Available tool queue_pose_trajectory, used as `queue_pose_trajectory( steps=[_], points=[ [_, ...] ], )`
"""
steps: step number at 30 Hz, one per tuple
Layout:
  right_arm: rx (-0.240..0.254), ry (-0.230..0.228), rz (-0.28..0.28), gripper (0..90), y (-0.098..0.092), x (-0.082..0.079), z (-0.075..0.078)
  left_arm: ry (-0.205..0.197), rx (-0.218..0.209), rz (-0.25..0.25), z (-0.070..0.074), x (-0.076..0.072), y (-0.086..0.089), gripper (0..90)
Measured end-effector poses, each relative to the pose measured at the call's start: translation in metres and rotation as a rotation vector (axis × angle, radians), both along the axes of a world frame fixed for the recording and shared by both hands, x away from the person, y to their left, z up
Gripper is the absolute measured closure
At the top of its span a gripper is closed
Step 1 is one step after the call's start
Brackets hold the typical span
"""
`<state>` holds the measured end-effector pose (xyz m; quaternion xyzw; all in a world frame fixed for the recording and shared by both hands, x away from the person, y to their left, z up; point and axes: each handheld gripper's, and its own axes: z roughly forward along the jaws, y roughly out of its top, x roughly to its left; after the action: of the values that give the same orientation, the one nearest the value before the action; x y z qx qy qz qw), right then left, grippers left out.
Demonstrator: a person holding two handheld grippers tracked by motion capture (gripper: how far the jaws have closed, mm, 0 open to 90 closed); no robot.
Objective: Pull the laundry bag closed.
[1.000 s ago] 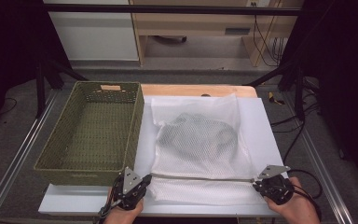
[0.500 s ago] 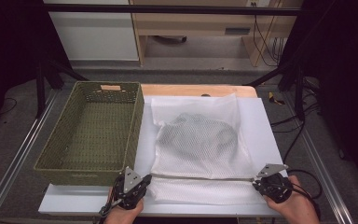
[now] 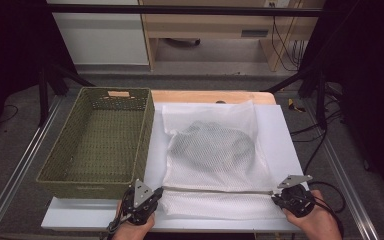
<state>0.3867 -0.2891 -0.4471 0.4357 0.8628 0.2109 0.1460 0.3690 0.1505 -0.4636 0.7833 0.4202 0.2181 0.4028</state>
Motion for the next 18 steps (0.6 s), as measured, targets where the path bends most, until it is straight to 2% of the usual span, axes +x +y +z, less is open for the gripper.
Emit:
queue_pose_trajectory(
  steps=[4,9,10,11,12,13,14,15,16,17,18],
  points=[
    [0.035,0.013,-0.020,82.1,-0.003,0.001,0.000,0.000,-0.001,0.000,-0.001,0.000,-0.001,89.7],
    [0.036,0.020,-0.026,82.2,-0.003,0.001,0.000,-0.004,0.010,0.006,0.000,-0.001,-0.001,89.7],
    [-0.001,-0.016,0.051,82.3,0.001,-0.003,0.002,0.006,-0.056,0.010,0.002,0.000,0.004,89.6],
    [-0.001,-0.016,0.051,82.3,0.001,-0.003,0.002,0.006,-0.056,0.010,0.002,0.000,0.004,89.6],
    [-0.067,-0.036,0.076,82.2,0.003,-0.005,0.005,-0.003,-0.052,0.005,0.006,-0.001,0.003,89.6],
    [-0.067,-0.036,0.076,82.2,0.003,-0.005,0.005,-0.003,-0.052,0.005,0.006,-0.001,0.003,89.6],
    [-0.135,-0.063,0.120,82.2,0.009,-0.007,0.008,-0.022,0.003,-0.003,0.008,-0.003,-0.001,89.6],
    [-0.135,-0.063,0.120,82.2,0.009,-0.007,0.008,-0.022,0.003,-0.003,0.008,-0.003,-0.001,89.6],
    [-0.183,-0.065,0.142,82.2,0.012,-0.004,0.009,-0.023,0.031,-0.002,0.007,-0.003,-0.002,89.6],
    [-0.181,-0.066,0.148,82.2,0.012,-0.003,0.009,-0.023,0.031,-0.002,0.007,-0.003,-0.002,89.7],
    [-0.175,-0.059,0.165,82.2,0.012,-0.002,0.009,-0.013,0.014,0.009,0.006,-0.001,0.002,89.6]
  ],
)
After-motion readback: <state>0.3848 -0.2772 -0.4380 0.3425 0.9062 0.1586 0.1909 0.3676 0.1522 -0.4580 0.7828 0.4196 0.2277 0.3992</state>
